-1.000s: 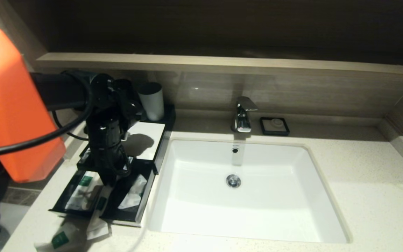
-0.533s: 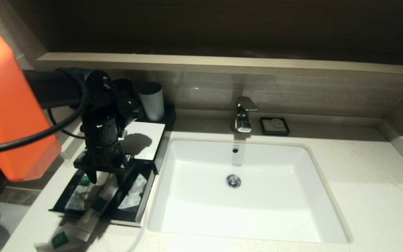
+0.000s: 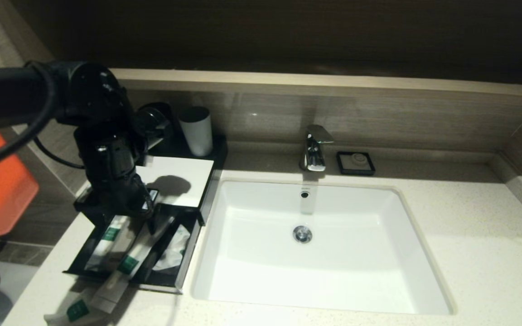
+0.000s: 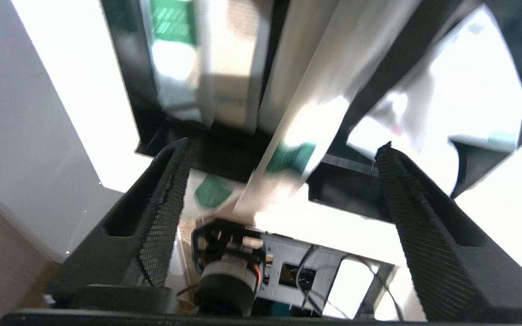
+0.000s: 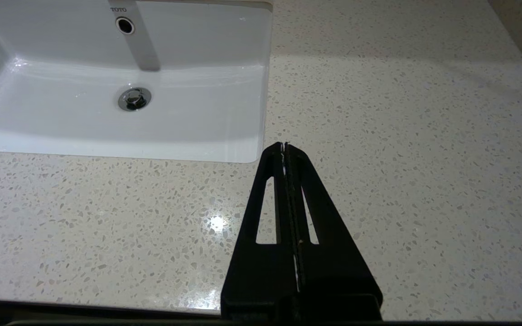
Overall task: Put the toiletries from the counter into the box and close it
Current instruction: Place the bathroom toiletry into the drawer
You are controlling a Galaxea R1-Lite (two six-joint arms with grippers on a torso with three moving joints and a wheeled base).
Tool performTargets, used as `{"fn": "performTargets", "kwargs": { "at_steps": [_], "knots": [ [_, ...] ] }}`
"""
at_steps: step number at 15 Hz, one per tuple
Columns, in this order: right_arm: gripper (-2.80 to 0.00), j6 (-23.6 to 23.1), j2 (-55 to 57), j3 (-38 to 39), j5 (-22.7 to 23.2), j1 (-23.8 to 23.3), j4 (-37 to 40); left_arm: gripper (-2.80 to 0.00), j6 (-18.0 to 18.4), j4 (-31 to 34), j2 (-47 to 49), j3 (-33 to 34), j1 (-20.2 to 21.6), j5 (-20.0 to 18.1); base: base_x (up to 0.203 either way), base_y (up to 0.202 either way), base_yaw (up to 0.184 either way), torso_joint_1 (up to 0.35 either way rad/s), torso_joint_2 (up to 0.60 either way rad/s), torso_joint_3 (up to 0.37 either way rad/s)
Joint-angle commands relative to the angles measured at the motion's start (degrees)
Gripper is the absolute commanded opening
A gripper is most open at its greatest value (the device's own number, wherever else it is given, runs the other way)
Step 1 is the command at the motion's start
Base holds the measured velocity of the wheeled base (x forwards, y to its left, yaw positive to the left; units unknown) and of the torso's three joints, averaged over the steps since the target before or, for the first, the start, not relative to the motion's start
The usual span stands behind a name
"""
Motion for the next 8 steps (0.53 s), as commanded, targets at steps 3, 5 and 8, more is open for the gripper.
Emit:
{"fn": "performTargets", "kwargs": {
  "at_steps": [3, 5, 8],
  "knots": [
    [-2.80, -0.01, 0.03, 0.01, -0.02, 0.01, 0.02, -0.23, -0.68, 1.89, -9.86, 4.59, -0.03, -1.80, 0.000, 0.000, 0.000, 0.000, 0.00, 0.000],
    [-2.80, -0.01, 0.03, 0.01, -0.02, 0.01, 0.02, -2.80, -0.66, 1.76, -14.95, 11.36, -0.41, -2.22, 0.000, 0.000, 0.000, 0.000, 0.00, 0.000],
    [-2.80, -0.01, 0.03, 0.01, -0.02, 0.01, 0.02, -2.80, -0.48, -0.44, -22.48, 24.23, -0.68, -4.52, 0.000, 0.000, 0.000, 0.000, 0.00, 0.000]
  ]
}}
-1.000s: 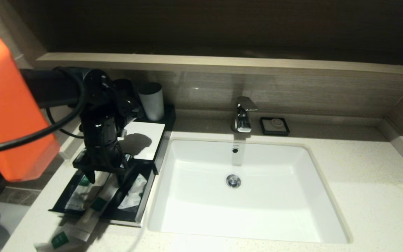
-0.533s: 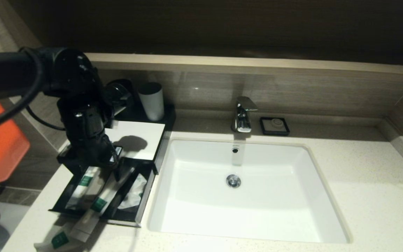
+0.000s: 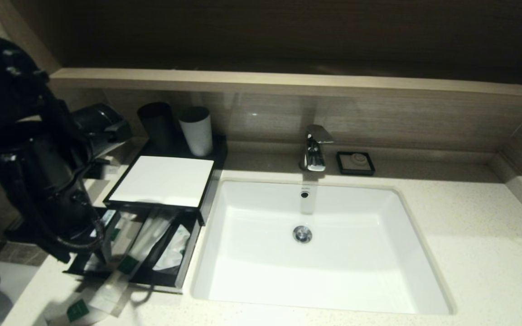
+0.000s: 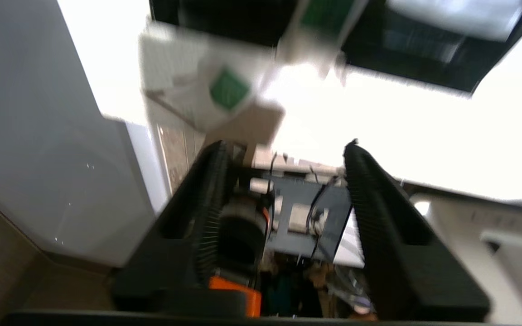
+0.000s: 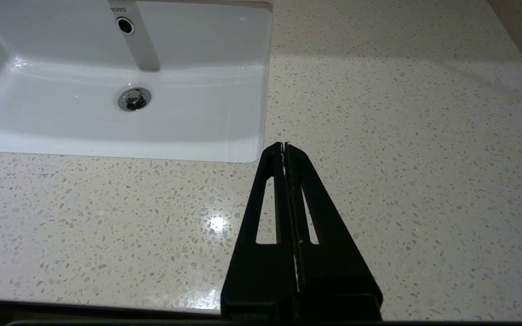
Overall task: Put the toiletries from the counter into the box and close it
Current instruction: Place the bathroom toiletry into the drawer
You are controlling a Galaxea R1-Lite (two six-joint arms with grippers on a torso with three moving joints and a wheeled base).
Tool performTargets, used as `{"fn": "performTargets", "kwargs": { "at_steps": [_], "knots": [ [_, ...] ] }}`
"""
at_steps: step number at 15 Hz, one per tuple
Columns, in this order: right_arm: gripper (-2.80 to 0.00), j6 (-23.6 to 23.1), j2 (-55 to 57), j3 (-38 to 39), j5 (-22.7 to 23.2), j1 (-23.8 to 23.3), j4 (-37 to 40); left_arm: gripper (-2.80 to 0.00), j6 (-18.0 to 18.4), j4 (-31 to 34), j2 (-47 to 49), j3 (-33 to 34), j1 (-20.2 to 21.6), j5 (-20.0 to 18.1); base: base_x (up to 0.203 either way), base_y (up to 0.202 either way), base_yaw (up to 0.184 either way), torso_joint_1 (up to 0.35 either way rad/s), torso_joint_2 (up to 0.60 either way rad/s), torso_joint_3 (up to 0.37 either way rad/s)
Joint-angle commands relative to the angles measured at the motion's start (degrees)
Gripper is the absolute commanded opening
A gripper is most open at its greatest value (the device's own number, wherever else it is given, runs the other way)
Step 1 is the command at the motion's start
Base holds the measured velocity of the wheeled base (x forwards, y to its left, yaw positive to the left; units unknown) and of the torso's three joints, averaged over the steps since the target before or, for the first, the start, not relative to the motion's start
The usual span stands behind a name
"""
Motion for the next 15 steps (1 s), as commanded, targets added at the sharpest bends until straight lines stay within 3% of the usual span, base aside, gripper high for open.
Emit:
{"fn": "performTargets", "kwargs": {
  "at_steps": [1, 5, 8, 15],
  "knots": [
    [-2.80, -0.01, 0.03, 0.01, 0.02, 0.01, 0.00, -2.80, 0.02, -1.95, -8.40, 10.72, -0.08, -1.85, 0.000, 0.000, 0.000, 0.000, 0.00, 0.000],
    [-2.80, -0.01, 0.03, 0.01, 0.02, 0.01, 0.00, -2.80, 0.28, -10.96, -16.69, 28.24, -0.12, -3.60, 0.000, 0.000, 0.000, 0.000, 0.00, 0.000],
    [-2.80, -0.01, 0.03, 0.01, 0.02, 0.01, 0.00, -2.80, 1.19, -17.86, -19.62, 37.31, -0.10, -4.44, 0.000, 0.000, 0.000, 0.000, 0.00, 0.000],
    [-2.80, -0.01, 0.03, 0.01, 0.02, 0.01, 0.00, -2.80, 2.28, -36.71, -16.96, 46.83, -0.09, -4.69, 0.000, 0.000, 0.000, 0.000, 0.00, 0.000]
  ]
}}
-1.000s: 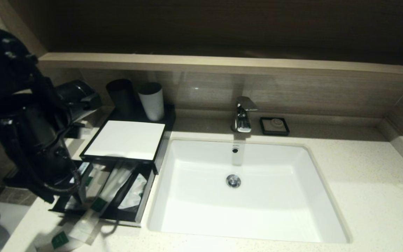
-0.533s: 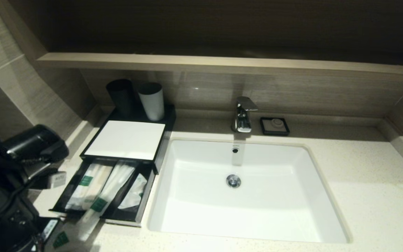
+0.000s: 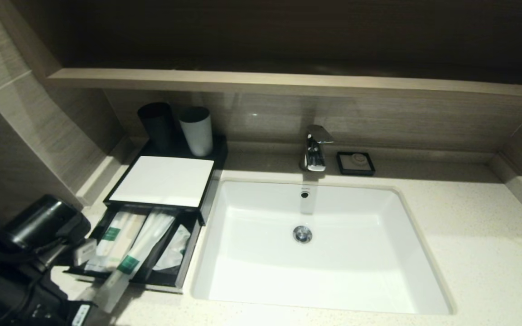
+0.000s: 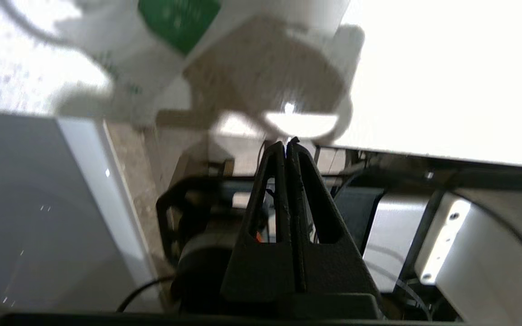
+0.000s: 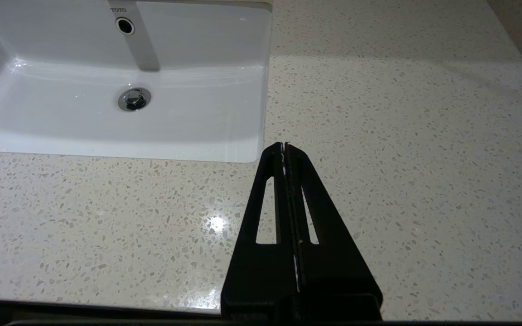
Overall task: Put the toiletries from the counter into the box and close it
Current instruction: Place the bathroom toiletry into the drawer
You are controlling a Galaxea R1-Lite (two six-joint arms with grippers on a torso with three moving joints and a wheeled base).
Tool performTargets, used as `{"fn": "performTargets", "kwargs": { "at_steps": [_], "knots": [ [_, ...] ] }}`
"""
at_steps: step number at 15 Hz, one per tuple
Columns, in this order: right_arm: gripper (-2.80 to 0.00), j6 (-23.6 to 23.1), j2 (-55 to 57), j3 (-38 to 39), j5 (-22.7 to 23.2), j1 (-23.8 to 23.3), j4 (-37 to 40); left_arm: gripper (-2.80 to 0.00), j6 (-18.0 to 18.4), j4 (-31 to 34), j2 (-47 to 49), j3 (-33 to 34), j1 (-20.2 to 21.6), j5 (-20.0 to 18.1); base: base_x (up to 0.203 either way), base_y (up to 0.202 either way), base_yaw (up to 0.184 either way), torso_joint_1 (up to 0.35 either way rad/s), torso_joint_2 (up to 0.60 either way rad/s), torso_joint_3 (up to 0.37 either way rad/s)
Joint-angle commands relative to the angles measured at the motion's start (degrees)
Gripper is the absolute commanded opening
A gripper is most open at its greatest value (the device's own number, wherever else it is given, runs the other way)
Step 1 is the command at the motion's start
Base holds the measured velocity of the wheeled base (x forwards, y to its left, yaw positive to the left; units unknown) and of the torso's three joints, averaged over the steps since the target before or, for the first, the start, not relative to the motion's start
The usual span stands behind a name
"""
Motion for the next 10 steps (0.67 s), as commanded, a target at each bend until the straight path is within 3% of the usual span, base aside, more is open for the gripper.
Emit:
{"fn": "performTargets", "kwargs": {
  "at_steps": [1, 10],
  "knots": [
    [-2.80, -0.01, 0.04, 0.01, 0.00, 0.01, 0.01, -2.80, -0.08, -2.00, 1.53, 1.29, 0.00, 0.09, 0.000, 0.000, 0.000, 0.000, 0.00, 0.000],
    [-2.80, -0.01, 0.04, 0.01, 0.00, 0.01, 0.01, -2.80, 0.09, -3.07, 4.02, 1.29, 0.70, 0.52, 0.000, 0.000, 0.000, 0.000, 0.00, 0.000]
  ]
}}
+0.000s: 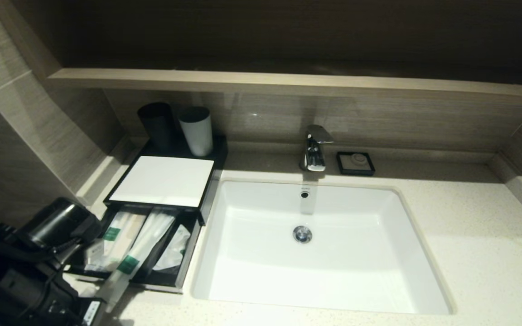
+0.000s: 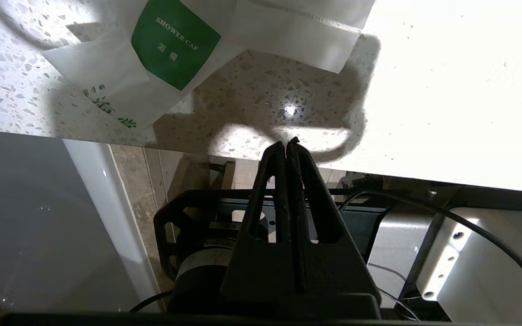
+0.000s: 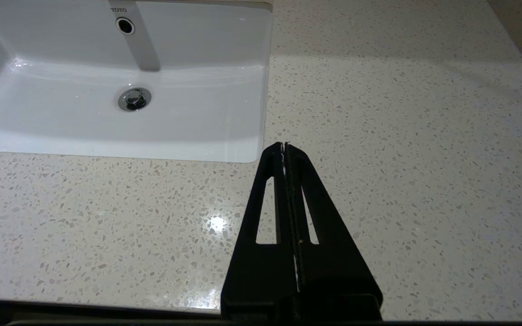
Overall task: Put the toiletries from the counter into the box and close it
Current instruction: Place the bathroom toiletry into the drawer
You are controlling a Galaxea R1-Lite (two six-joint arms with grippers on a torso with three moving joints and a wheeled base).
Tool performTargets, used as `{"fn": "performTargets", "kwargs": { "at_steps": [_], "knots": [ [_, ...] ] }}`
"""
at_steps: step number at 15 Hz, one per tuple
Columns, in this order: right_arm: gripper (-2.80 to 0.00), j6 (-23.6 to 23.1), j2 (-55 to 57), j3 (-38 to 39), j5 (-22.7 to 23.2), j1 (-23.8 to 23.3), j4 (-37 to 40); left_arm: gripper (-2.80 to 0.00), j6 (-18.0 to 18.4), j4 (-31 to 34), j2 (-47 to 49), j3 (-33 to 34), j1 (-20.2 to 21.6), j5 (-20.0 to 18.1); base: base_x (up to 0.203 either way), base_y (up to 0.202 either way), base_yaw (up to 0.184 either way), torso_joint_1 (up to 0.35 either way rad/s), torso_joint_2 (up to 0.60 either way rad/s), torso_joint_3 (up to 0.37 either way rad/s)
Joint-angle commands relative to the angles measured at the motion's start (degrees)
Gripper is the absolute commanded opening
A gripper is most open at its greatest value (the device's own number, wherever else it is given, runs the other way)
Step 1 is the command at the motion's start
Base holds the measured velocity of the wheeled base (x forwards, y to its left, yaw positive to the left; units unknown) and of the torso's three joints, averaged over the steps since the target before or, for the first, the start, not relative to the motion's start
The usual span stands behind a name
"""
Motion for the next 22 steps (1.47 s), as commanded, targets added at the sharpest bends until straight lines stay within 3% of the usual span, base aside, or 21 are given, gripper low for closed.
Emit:
{"fn": "performTargets", "kwargs": {
  "at_steps": [1, 12, 22],
  "knots": [
    [-2.80, -0.01, 0.04, 0.01, 0.00, 0.01, 0.00, -2.80, -0.13, 0.12, 1.22, 0.02, 0.06, 0.06, 0.000, 0.000, 0.000, 0.000, 0.00, 0.000],
    [-2.80, -0.01, 0.04, 0.01, 0.00, 0.01, 0.00, -2.80, -0.23, -7.48, 4.07, 2.22, 0.51, 0.41, 0.000, 0.000, 0.000, 0.000, 0.00, 0.000],
    [-2.80, -0.01, 0.04, 0.01, 0.00, 0.01, 0.00, -2.80, -0.11, -10.11, 4.66, 1.13, 1.30, 0.41, 0.000, 0.000, 0.000, 0.000, 0.00, 0.000]
  ]
}}
